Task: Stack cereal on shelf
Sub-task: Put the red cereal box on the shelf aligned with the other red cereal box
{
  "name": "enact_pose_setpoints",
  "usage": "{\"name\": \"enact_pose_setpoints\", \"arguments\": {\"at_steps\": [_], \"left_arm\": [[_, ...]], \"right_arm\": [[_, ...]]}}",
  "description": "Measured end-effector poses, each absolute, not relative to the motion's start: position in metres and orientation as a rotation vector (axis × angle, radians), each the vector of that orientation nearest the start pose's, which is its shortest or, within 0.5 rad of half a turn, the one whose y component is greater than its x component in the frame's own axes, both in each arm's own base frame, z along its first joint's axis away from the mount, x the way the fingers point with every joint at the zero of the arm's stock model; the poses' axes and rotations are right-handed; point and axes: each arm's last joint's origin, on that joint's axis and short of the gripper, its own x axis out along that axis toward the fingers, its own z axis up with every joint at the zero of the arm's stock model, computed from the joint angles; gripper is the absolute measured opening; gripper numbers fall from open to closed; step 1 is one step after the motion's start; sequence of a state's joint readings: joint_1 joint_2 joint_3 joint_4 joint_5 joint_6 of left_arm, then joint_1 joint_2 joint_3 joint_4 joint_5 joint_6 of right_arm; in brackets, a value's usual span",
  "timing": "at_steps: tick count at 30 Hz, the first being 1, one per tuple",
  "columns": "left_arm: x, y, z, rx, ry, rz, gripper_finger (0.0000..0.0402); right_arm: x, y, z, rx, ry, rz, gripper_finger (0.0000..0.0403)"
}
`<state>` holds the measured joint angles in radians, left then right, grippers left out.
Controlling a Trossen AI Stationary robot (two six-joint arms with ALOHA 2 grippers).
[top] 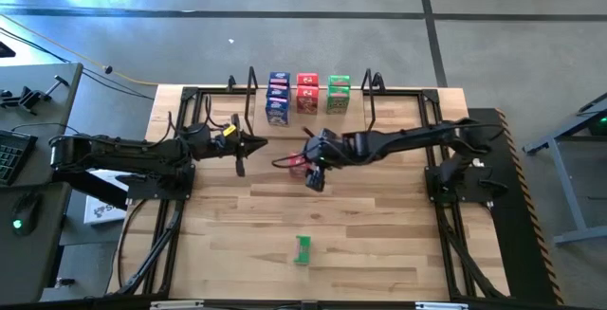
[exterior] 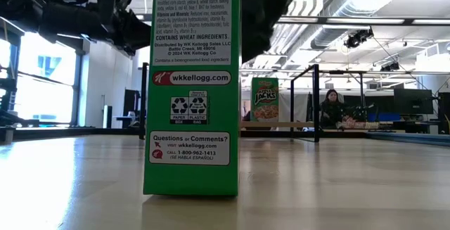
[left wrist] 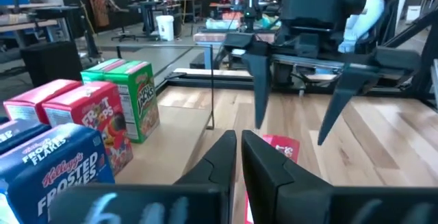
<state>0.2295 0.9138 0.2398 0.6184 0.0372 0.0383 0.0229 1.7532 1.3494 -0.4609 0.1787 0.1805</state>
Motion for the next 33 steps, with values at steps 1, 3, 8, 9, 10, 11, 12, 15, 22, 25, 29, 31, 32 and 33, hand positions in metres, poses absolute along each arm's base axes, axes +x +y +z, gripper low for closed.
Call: {"name": "enact_pose_setpoints", "arguments": {"at_steps": [1,3,8,9,10,11,12,15,22,25,29,31,32,33], "left_arm": [[0.18,0.041,0.201,0.033,0.063,0.191,0.0015],[0.18,0.041,0.2,0.045,0.071,0.19,0.0015],[0.18,0.041,0.198,0.044,0.094,0.188,0.0015],[0.18,0.041,0.197,0.044,0.097,0.188,0.0015],[0.18,0.041,0.197,0.043,0.1,0.188,0.0015],[0.18,0.041,0.197,0.043,0.101,0.188,0.0015],[0.18,0.041,0.197,0.043,0.101,0.188,0.0015],[0.18,0.041,0.197,0.043,0.102,0.188,0.0015],[0.18,0.041,0.196,0.042,0.108,0.188,0.0015],[0.18,0.041,0.196,0.042,0.109,0.188,0.0015],[0.18,0.041,0.196,0.042,0.11,0.188,0.0015],[0.18,0.041,0.196,0.042,0.11,0.188,0.0015],[0.18,0.041,0.196,0.042,0.11,0.188,0.0015],[0.18,0.041,0.196,0.042,0.111,0.188,0.0015]], "right_arm": [[0.383,0.001,0.248,0.078,0.857,-0.226,0.0283],[0.388,-0.003,0.246,0.071,0.881,-0.234,0.0283],[0.394,-0.012,0.237,0.083,0.908,-0.234,0.0282],[0.394,-0.014,0.235,0.086,0.915,-0.239,0.0282],[0.395,-0.015,0.233,0.092,0.921,-0.243,0.0282],[0.396,-0.016,0.231,0.097,0.921,-0.241,0.0282],[0.396,-0.017,0.23,0.104,0.925,-0.244,0.0281],[0.397,-0.018,0.228,0.126,0.926,-0.245,0.0271],[0.398,-0.018,0.223,0.161,0.953,-0.218,0.0225],[0.398,-0.018,0.223,0.16,0.951,-0.218,0.0202],[0.398,-0.017,0.223,0.179,0.957,-0.189,0.0177],[0.398,-0.017,0.223,0.179,0.957,-0.185,0.0168],[0.398,-0.017,0.223,0.179,0.958,-0.184,0.0165],[0.398,-0.017,0.223,0.177,0.958,-0.183,0.0163]]}}
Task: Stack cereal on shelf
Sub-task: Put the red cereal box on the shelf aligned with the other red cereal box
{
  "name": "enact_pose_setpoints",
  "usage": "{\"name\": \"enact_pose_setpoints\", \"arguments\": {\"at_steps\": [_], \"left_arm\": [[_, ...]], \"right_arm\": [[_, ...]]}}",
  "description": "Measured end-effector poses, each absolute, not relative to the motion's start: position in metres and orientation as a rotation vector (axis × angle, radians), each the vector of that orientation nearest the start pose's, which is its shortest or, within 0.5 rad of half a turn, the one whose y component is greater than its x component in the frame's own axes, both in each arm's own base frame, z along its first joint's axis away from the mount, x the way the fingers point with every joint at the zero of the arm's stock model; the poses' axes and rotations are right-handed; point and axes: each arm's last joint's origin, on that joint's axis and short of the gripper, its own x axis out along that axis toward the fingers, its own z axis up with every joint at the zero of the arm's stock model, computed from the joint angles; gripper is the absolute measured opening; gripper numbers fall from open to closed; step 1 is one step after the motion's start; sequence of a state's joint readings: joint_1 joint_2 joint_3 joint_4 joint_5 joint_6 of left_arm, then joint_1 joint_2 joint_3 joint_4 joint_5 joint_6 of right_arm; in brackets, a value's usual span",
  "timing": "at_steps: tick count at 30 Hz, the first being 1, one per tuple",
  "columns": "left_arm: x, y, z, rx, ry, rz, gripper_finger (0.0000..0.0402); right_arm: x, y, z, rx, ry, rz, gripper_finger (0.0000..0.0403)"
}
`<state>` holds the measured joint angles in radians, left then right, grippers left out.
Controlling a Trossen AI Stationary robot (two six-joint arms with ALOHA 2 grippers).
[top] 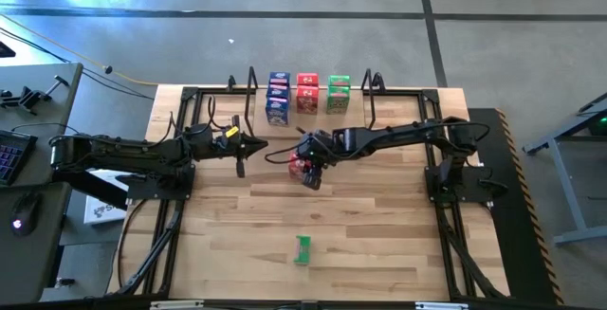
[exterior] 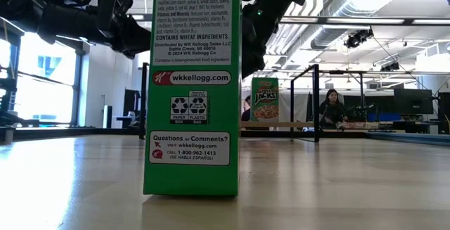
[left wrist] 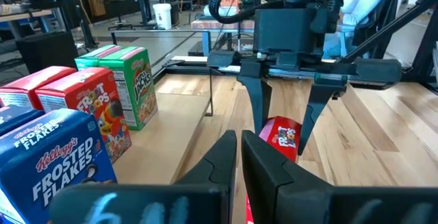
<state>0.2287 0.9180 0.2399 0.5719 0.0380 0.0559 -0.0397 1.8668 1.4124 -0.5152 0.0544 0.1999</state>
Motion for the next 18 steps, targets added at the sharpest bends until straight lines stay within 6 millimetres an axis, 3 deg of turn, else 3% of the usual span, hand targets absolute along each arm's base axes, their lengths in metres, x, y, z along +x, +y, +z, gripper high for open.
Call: {"name": "enact_pose_setpoints", "arguments": {"at_steps": [5,11,18], "left_arm": [[0.18,0.041,0.195,0.038,0.118,0.187,0.0015],[0.18,0.041,0.195,0.039,0.119,0.187,0.0015],[0.18,0.041,0.195,0.04,0.118,0.187,0.0015]], "right_arm": [[0.398,-0.02,0.225,0.141,0.955,-0.167,0.0162],[0.401,-0.035,0.253,0.057,0.943,-0.165,0.0162],[0.398,-0.08,0.283,-0.079,0.931,-0.181,0.0162]]}}
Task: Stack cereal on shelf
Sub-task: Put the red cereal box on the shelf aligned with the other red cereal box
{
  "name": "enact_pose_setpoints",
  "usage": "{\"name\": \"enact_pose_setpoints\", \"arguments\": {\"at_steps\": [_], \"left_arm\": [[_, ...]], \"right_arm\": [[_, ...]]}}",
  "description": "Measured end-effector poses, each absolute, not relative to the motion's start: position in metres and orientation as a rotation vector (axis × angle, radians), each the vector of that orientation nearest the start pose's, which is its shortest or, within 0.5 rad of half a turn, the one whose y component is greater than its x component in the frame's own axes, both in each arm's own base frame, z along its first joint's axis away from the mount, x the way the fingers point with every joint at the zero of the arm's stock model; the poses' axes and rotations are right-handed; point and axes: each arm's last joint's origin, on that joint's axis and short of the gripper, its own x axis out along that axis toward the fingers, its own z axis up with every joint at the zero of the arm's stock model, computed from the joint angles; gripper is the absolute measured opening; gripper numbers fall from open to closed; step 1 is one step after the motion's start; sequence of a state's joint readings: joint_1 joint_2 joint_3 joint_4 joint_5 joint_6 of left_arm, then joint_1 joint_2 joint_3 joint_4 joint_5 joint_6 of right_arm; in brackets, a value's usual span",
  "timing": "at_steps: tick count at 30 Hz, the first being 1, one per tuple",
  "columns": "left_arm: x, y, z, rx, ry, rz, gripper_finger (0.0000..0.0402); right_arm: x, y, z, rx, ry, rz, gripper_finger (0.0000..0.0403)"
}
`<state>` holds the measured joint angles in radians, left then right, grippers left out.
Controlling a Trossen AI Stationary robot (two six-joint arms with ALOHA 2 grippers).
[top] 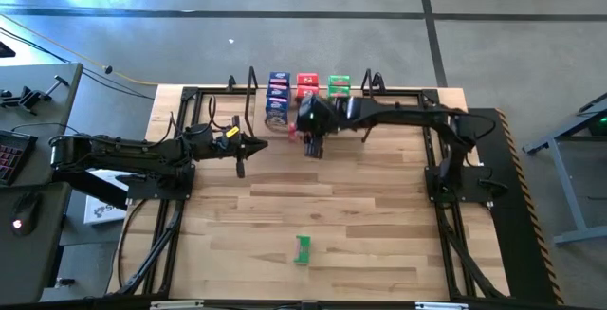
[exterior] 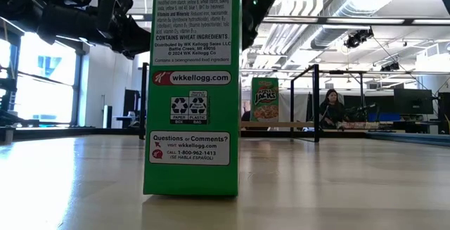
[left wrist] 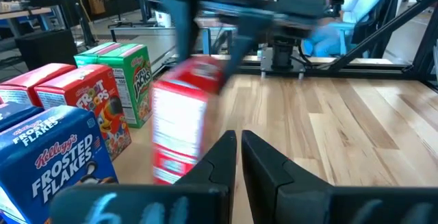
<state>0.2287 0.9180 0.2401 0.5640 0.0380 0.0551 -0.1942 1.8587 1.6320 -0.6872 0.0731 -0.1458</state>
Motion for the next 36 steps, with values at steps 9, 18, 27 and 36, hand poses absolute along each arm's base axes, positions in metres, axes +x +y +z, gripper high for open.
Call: {"name": "enact_pose_setpoints", "arguments": {"at_steps": [9,18,27,36], "left_arm": [[0.18,0.041,0.195,0.04,0.118,0.187,0.0015],[0.18,0.041,0.195,0.041,0.118,0.187,0.0015],[0.18,0.041,0.195,0.041,0.117,0.186,0.0015],[0.18,0.041,0.195,0.041,0.118,0.186,0.0015]], "right_arm": [[0.381,-0.144,0.285,-0.076,0.914,-0.152,0.0162],[0.378,-0.158,0.279,-0.093,0.927,-0.136,0.0162],[0.382,-0.162,0.269,-0.1,0.956,-0.166,0.0168],[0.381,-0.164,0.269,-0.122,0.975,-0.23,0.0215]]}}
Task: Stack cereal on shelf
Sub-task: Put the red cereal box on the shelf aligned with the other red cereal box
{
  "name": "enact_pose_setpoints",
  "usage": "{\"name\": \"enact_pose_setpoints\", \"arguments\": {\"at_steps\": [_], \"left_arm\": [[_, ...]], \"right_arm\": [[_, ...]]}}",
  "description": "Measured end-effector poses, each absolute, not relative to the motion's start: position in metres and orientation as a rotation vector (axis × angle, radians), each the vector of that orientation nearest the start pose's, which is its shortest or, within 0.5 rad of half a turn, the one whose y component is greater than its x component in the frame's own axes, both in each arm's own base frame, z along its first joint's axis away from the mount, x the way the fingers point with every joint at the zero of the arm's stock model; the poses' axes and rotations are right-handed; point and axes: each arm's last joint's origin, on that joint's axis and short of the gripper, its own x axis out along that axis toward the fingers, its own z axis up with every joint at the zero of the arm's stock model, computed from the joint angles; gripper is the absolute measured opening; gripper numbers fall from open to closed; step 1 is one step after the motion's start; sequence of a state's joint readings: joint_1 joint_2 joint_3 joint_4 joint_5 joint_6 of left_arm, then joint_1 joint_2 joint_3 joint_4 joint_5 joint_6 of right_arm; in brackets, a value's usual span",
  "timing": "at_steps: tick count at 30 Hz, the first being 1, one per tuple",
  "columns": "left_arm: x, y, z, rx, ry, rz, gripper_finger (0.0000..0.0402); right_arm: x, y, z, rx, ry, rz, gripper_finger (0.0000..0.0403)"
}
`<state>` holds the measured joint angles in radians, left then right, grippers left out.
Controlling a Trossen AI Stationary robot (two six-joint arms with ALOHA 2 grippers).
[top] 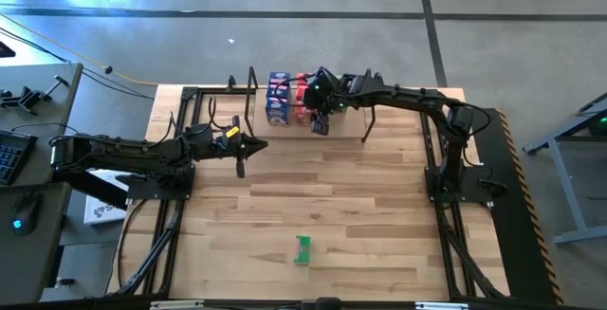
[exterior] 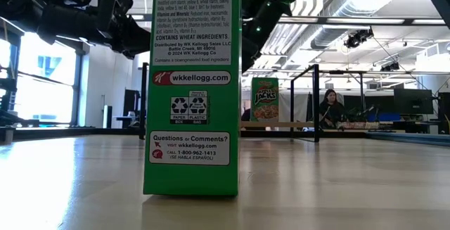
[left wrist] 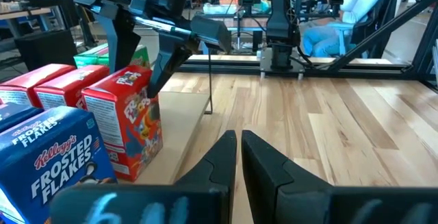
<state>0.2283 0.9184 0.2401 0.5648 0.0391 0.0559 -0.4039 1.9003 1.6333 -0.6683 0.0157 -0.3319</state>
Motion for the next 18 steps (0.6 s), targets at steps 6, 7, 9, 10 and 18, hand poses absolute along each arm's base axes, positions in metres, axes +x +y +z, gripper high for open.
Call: {"name": "enact_pose_setpoints", "arguments": {"at_steps": [6,7,9,10,18], "left_arm": [[0.18,0.041,0.195,0.041,0.118,0.186,0.0015],[0.18,0.041,0.195,0.041,0.118,0.186,0.0015],[0.18,0.041,0.195,0.041,0.118,0.186,0.0015],[0.18,0.041,0.195,0.041,0.118,0.186,0.0015],[0.18,0.04,0.195,0.055,0.123,0.175,0.0015]], "right_arm": [[0.384,-0.162,0.272,-0.14,0.954,-0.239,0.0227],[0.385,-0.161,0.272,-0.146,0.949,-0.237,0.0227],[0.387,-0.159,0.274,-0.156,0.933,-0.236,0.0227],[0.388,-0.157,0.275,-0.161,0.932,-0.236,0.0227],[0.382,-0.132,0.296,-0.25,0.931,-0.27,0.0227]]}}
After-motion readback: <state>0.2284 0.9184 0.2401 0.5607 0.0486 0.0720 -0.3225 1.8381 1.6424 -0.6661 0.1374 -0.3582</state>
